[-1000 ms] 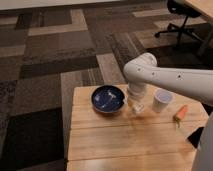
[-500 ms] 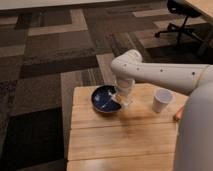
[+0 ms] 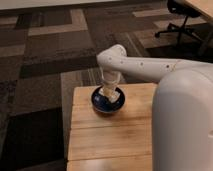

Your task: Place the white sponge in the ceramic cup

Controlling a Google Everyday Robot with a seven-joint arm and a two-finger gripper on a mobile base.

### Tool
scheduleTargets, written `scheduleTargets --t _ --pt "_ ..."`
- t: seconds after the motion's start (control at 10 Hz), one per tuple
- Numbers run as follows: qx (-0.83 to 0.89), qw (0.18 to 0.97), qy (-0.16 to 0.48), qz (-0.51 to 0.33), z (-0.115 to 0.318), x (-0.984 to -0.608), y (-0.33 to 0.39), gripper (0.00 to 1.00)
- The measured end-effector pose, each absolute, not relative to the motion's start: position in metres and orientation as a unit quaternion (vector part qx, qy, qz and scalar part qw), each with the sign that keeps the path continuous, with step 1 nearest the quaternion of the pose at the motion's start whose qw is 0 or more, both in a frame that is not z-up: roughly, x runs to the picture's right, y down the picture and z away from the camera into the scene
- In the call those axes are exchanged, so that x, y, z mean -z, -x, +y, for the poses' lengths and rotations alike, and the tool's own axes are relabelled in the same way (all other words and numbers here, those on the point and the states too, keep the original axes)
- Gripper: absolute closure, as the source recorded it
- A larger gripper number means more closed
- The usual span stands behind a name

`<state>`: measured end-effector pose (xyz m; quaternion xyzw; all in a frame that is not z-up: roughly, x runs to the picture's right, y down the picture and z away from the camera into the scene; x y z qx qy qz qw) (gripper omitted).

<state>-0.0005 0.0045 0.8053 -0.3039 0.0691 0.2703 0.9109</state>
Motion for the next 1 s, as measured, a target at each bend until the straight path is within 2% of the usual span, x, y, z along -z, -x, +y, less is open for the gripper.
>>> scheduleTargets --t 0.1,0.2,0.3,0.4,0.7,1.0 --pt "-0.265 0.913 0.305 0.064 -0.0020 -0.8031 0.0083 0.85" --pt "-0.266 0.912 0.306 0.068 -0.0021 -0.8032 0.0033 0.72" --pt "-0.265 0.912 0.306 0.067 -0.0019 -0.8032 0.0045 0.66" --pt "-0.265 0.912 0.306 0.066 -0.0020 -0.8032 0.0068 0.53" --pt "-0.266 0.912 0.305 0.066 -0.0024 -0.8035 0.0052 0.20" --pt "-0.266 0.912 0.305 0.065 -0.0026 -0.8036 0.0051 0.20"
